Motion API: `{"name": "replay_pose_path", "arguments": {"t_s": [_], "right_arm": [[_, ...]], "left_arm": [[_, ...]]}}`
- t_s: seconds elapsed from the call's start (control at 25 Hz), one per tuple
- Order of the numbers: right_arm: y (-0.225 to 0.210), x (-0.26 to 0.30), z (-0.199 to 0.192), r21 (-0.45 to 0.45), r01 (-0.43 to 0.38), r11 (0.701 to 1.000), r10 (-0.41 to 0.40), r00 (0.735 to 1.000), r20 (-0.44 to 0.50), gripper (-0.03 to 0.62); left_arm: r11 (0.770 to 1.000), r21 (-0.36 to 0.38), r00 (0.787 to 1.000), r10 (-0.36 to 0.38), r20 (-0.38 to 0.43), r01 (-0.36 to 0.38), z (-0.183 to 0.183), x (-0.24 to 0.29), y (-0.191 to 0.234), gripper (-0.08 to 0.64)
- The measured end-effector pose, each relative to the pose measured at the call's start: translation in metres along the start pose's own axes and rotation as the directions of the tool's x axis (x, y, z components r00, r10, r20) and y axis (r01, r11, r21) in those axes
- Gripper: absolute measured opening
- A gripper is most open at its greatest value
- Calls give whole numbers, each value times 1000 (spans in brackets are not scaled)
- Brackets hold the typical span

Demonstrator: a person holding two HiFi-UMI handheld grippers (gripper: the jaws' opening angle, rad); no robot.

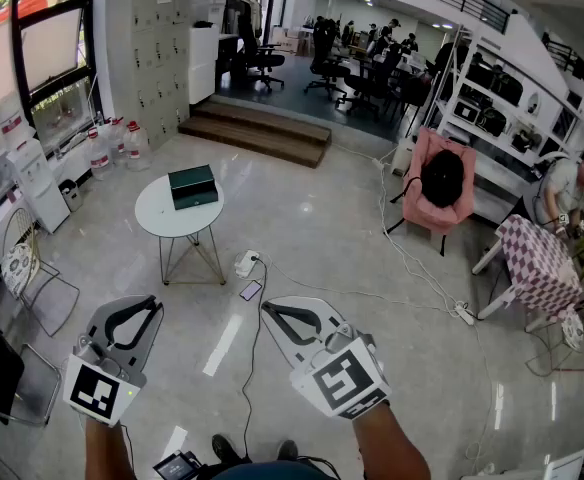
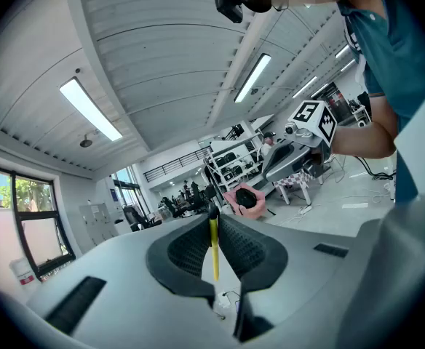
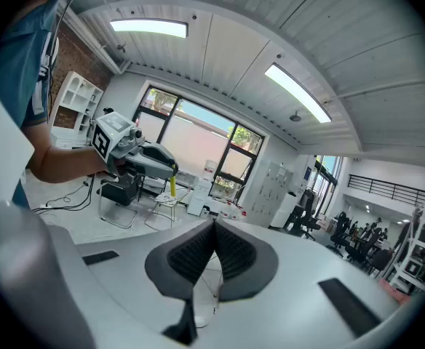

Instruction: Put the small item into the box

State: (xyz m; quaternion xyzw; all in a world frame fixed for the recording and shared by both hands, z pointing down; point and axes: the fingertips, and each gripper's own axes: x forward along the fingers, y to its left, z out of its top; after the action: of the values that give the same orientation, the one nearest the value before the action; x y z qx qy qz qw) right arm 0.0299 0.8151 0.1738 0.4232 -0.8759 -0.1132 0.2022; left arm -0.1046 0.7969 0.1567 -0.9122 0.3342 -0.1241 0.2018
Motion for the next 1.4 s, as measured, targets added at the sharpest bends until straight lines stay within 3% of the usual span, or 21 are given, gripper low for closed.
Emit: {"name": "replay_pose_path", "arguments": {"t_s": [0.48, 0.76, 1.08, 1.4], "right_arm": [[4, 65, 1, 14, 11, 1000, -10, 1000, -24, 37], [13, 134, 21, 46, 18, 999, -18, 1000, -14, 38], [23, 217, 50, 16, 24, 1000, -24, 999, -31, 40], [-24, 291, 44, 59, -16, 998, 15, 1000, 14, 40]], "left_arm": [[999, -14, 1000, -28, 12, 28, -45, 7, 49, 54], [999, -34, 999, -41, 17, 42, -82, -2, 110, 53], [997, -11, 997, -71, 37, 72, -123, -10, 182, 54], [999, -10, 999, -40, 3, 40, -158, 36, 228, 53]]}}
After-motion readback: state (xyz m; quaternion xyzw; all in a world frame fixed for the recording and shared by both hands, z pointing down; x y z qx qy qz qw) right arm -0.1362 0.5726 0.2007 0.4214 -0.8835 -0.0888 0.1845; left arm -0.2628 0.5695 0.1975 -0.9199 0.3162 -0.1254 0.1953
